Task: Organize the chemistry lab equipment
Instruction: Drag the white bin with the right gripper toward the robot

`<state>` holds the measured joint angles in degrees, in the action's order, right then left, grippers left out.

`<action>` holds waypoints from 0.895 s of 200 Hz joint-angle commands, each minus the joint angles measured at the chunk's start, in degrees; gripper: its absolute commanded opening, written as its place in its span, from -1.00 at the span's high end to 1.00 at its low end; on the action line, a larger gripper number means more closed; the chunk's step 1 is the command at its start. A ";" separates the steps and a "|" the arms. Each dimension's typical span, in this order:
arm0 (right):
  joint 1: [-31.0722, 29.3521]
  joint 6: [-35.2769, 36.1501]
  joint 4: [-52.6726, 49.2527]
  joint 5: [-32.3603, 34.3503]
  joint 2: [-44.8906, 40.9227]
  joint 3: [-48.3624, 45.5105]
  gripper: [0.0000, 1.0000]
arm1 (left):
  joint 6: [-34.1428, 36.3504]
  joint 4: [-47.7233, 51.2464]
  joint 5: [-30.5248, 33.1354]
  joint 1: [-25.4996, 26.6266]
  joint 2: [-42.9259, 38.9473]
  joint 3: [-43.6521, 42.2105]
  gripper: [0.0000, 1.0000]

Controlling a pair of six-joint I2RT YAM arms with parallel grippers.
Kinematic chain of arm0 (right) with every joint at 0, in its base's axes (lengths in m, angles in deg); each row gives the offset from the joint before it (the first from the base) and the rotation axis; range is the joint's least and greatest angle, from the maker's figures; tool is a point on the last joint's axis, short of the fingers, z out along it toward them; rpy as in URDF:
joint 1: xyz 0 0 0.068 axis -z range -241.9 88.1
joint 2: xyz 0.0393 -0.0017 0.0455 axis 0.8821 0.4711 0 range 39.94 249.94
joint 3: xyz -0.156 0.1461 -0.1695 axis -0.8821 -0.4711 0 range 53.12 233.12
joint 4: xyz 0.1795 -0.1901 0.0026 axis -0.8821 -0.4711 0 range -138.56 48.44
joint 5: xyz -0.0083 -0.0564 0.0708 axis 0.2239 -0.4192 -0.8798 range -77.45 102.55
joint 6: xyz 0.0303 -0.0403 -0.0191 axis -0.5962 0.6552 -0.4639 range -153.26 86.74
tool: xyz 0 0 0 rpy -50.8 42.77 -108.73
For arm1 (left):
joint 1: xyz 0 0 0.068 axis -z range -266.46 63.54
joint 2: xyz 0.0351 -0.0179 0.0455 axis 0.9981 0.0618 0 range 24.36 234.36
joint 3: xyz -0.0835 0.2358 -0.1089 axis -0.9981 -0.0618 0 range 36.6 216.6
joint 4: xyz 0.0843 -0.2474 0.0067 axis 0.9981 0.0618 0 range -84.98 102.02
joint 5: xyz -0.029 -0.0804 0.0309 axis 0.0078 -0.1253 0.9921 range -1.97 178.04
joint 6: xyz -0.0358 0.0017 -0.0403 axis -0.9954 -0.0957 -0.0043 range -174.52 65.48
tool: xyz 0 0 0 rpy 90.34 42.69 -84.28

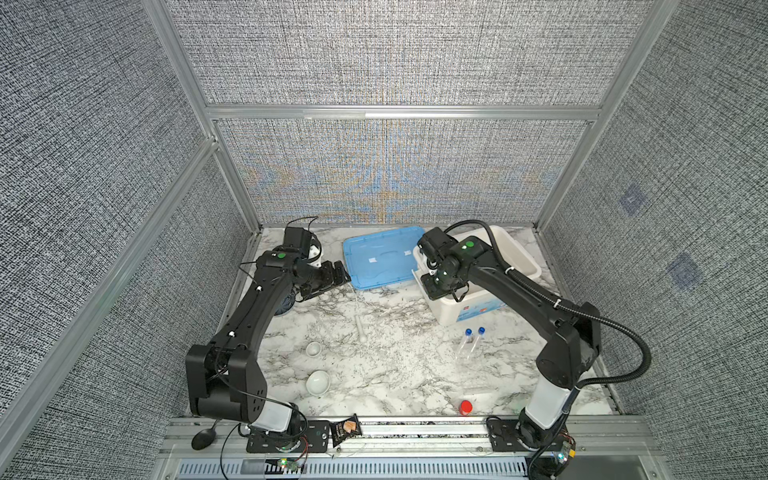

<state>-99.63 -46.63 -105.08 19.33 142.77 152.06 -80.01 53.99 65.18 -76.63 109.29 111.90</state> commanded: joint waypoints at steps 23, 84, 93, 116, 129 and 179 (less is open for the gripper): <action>-2.56 -0.66 2.10 -5.56 1.86 0.76 0.88 | 0.18 0.04 1.42 0.00 -2.32 -1.61 -0.89; -7.88 -8.25 1.02 -8.52 9.46 9.89 0.88 | -0.92 0.67 3.38 -0.16 -3.24 -2.45 -0.89; -8.89 -9.22 0.69 -8.56 10.35 11.25 0.87 | -1.76 0.82 4.17 -0.15 -3.52 -2.69 -0.89; -11.23 -11.18 1.29 -9.48 11.97 13.38 0.85 | -2.28 0.52 4.80 -0.36 -3.98 -3.67 -0.89; -12.36 -12.09 1.05 -9.78 12.72 14.57 0.84 | -2.51 1.33 5.41 -0.57 -3.90 -3.43 -0.89; -14.98 -15.19 3.23 -9.67 12.75 14.05 0.76 | -6.37 -0.15 4.33 -1.42 -5.25 -5.83 -0.93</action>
<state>-113.86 -58.41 -103.82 14.74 155.53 166.24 -83.93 54.43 69.99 -77.66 104.48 106.57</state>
